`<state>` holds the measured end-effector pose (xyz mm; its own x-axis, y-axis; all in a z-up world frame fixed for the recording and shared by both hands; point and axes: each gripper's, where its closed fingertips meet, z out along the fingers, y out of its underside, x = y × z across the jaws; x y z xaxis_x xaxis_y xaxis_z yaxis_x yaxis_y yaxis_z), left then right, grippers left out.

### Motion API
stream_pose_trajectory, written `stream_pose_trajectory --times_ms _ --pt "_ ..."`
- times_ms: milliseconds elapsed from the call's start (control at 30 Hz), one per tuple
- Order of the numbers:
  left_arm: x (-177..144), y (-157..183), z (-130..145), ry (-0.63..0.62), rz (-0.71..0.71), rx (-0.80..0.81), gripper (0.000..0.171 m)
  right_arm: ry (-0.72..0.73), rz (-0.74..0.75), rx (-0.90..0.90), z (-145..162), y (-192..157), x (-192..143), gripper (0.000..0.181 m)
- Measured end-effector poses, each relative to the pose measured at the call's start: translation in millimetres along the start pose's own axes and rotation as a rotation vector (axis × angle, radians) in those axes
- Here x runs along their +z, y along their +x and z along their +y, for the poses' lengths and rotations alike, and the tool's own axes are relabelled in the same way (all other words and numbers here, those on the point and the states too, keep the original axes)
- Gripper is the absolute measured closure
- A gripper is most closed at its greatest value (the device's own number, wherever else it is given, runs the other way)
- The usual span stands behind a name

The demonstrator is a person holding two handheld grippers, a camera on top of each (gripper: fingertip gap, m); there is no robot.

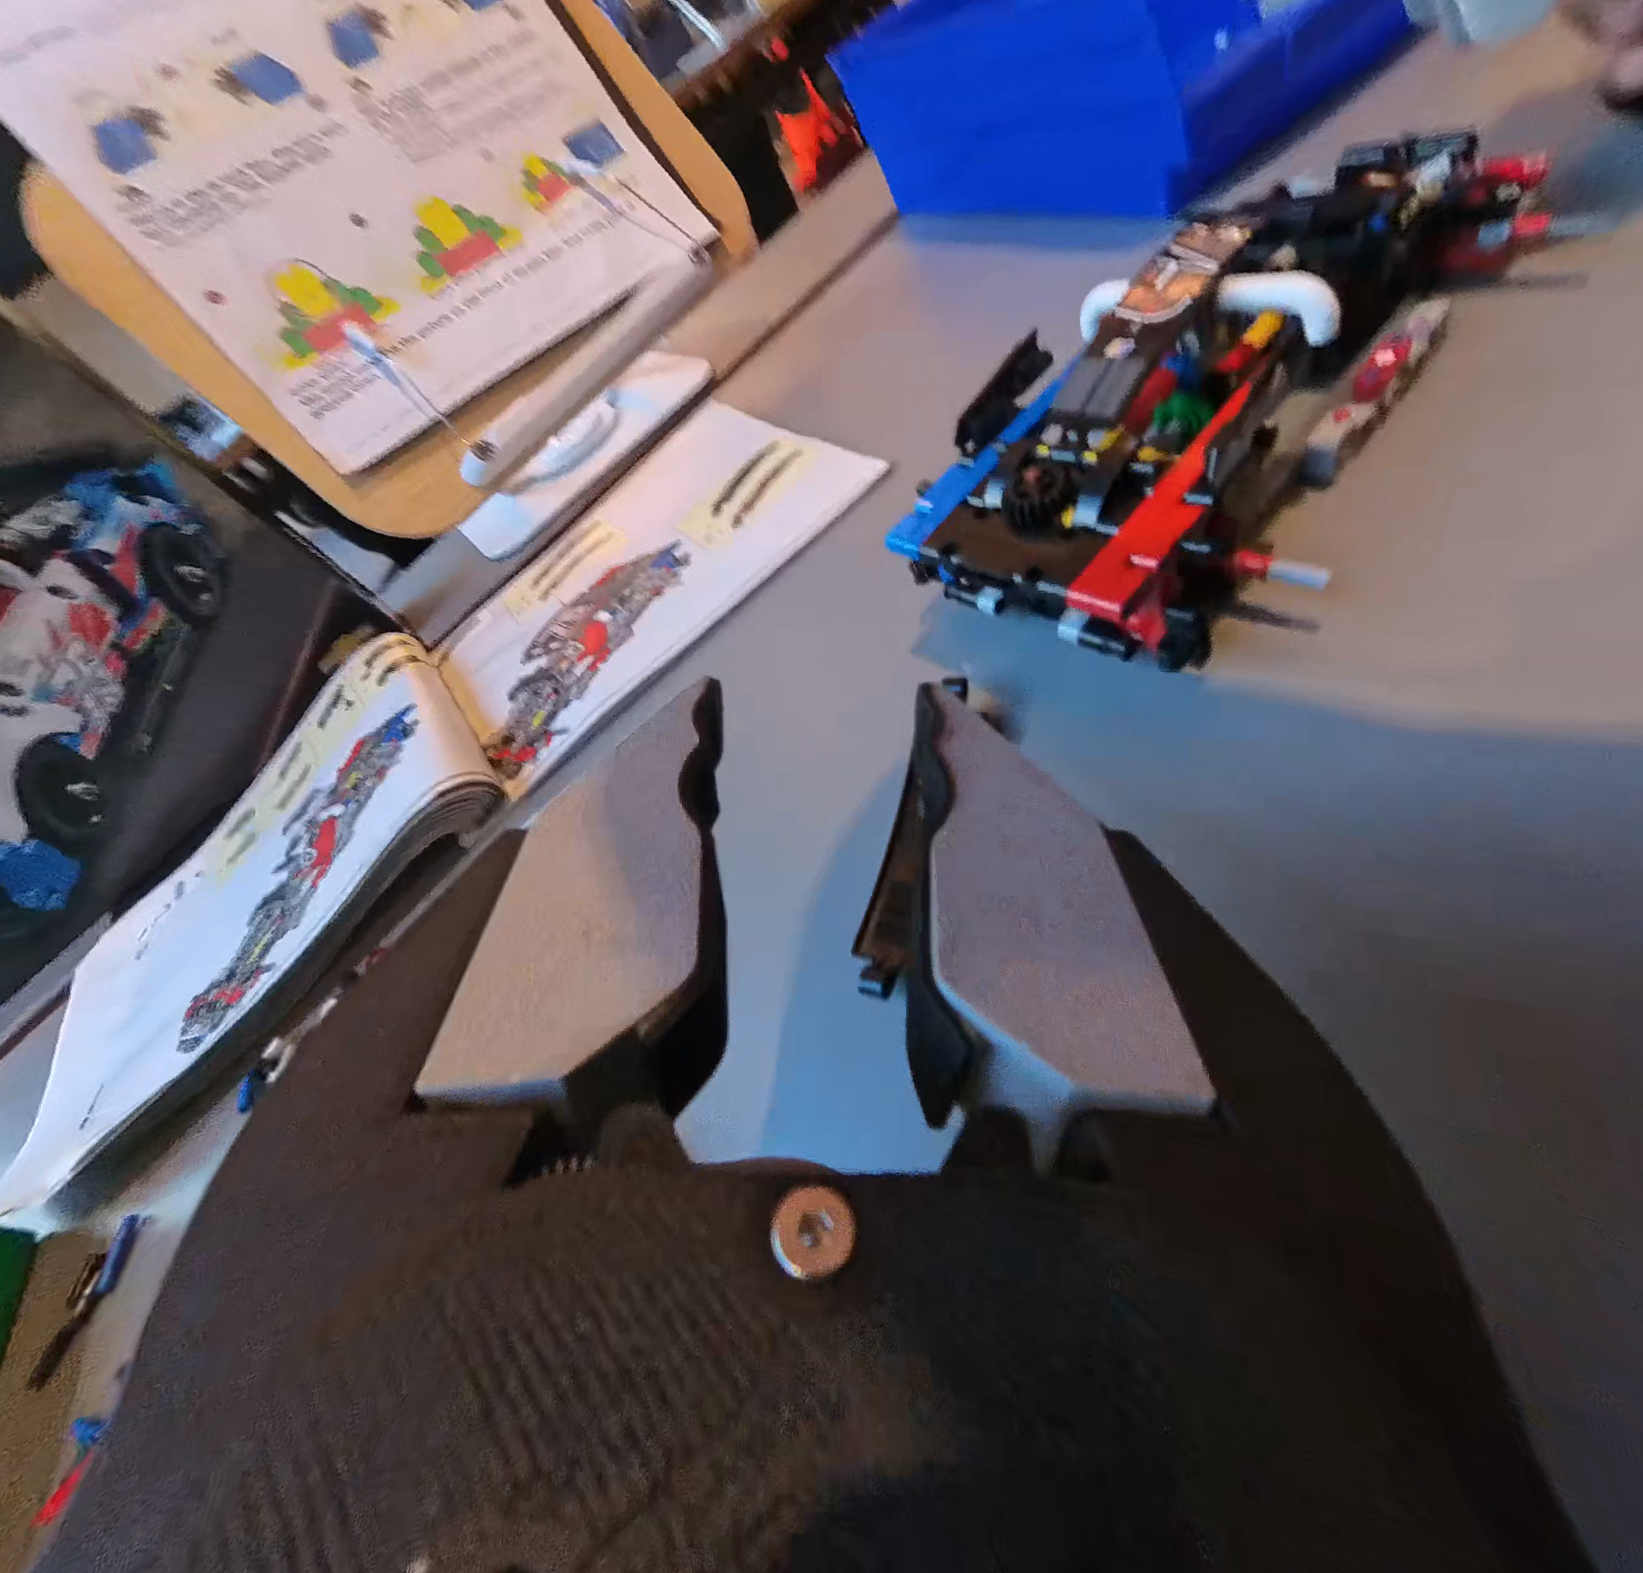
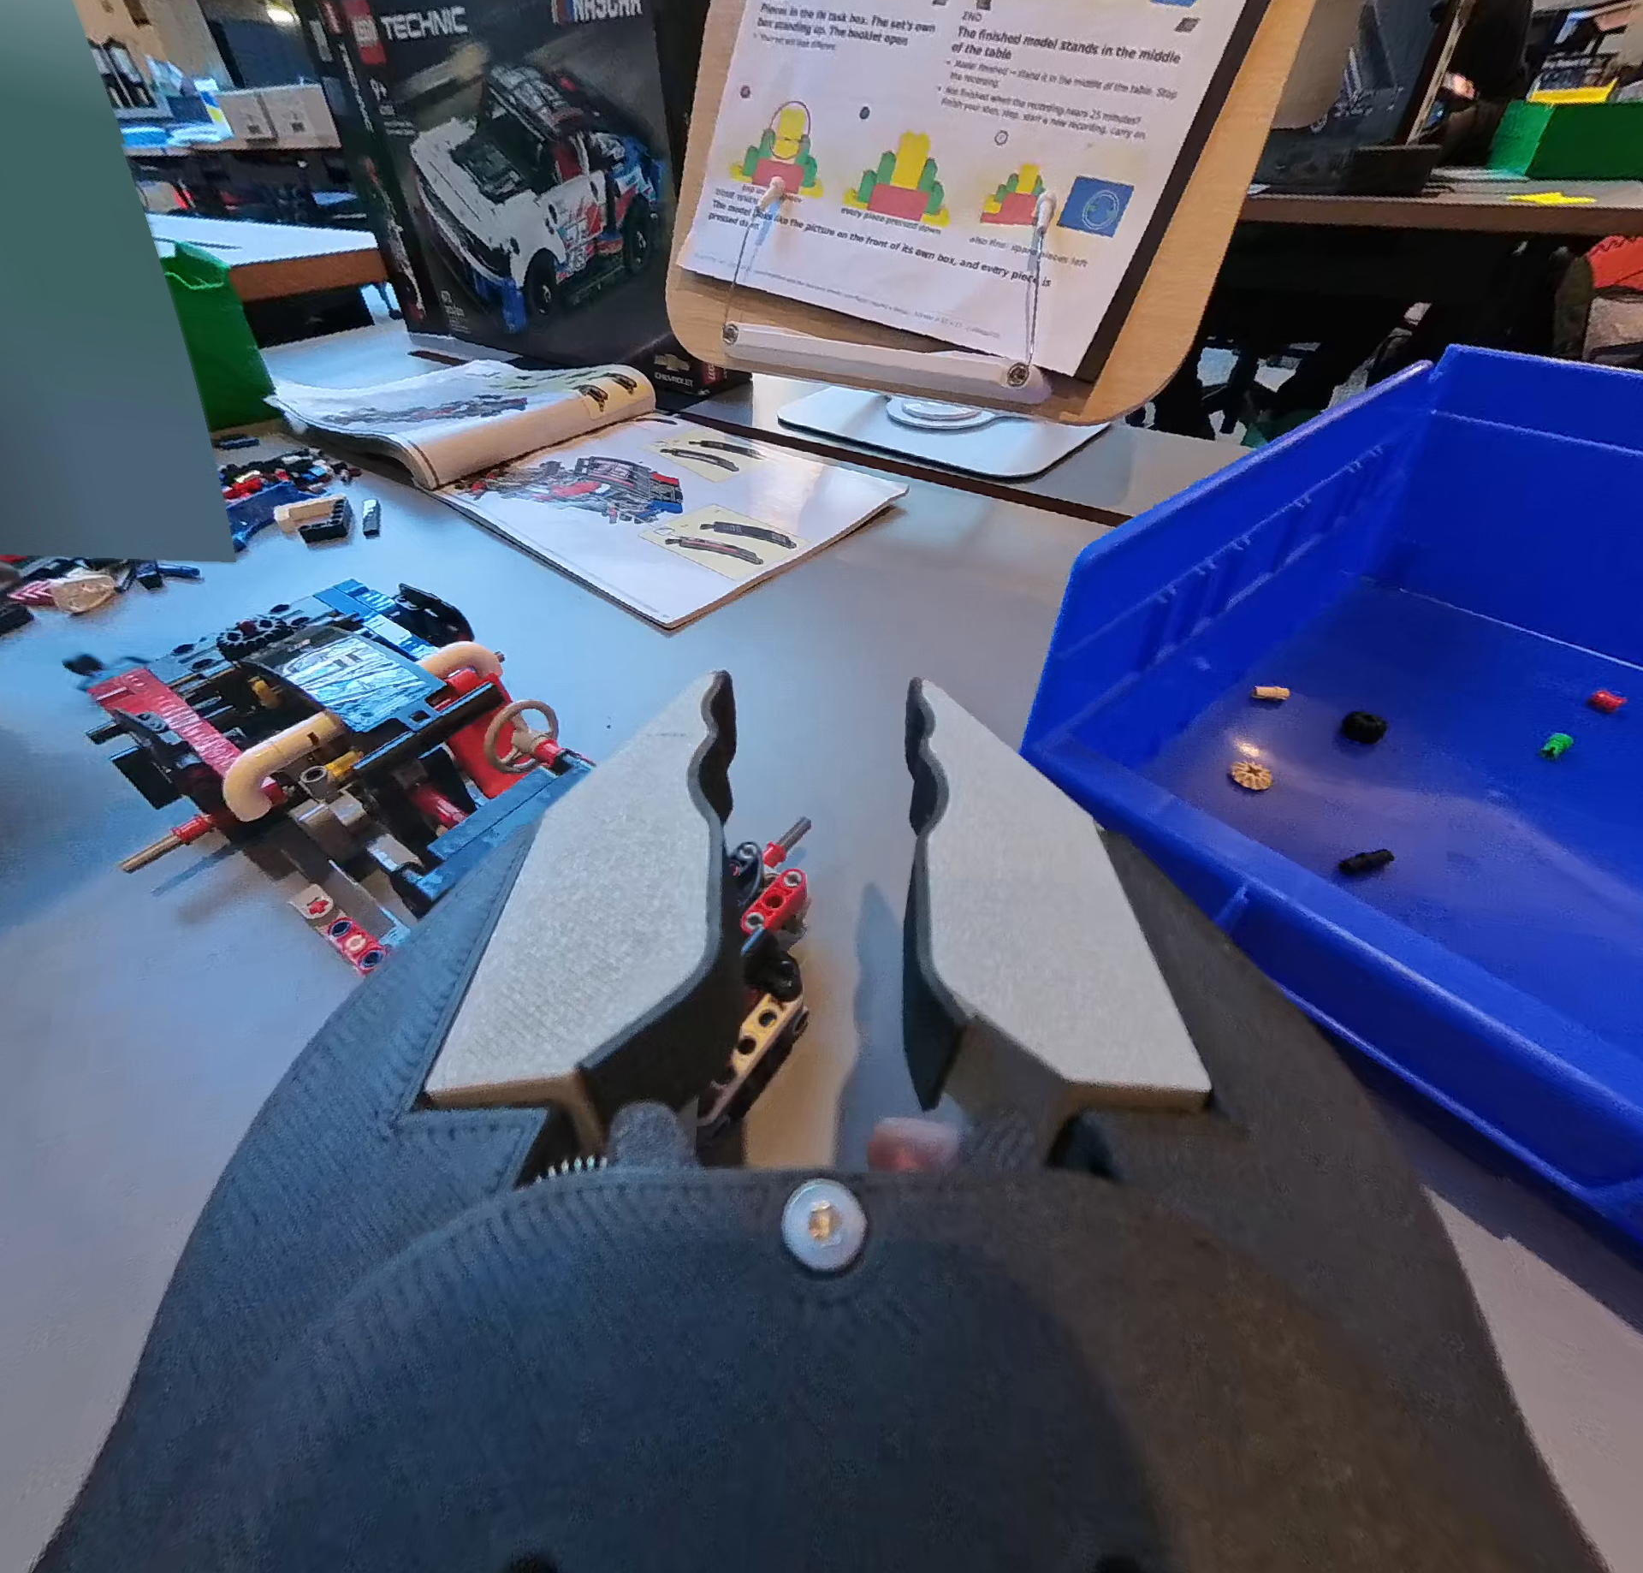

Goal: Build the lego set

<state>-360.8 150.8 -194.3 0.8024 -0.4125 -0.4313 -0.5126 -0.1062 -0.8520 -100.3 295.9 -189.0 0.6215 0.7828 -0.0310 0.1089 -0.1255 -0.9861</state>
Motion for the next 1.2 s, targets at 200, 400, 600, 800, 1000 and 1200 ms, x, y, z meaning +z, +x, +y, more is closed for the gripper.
stream_pose_trajectory --times_ms 200,400,600,800,1000,1200 --pt "-18 10 -21 0.245 -0.023 0.087 0.158 0.002 0.012 -0.030 -2 1 -2 0.146" --pt "-19 10 -21 0.303 -0.017 0.046 0.159 0.004 0.011 -0.019 -1 2 0 0.146" --pt "-15 7 -19 0.291 -0.012 0.042 0.160 -0.020 -0.001 -0.008 5 2 5 0.145" --pt "-14 3 -18 0.295 -0.004 0.006 0.161 -0.018 -0.005 -0.008 4 2 7 0.145" --pt "-14 -3 -18 0.301 0.002 -0.040 0.161 -0.022 -0.013 -0.011 5 1 9 0.145" --pt "-14 -2 -18 0.297 0.001 -0.030 0.161 -0.021 -0.017 -0.016 4 0 10 0.145"
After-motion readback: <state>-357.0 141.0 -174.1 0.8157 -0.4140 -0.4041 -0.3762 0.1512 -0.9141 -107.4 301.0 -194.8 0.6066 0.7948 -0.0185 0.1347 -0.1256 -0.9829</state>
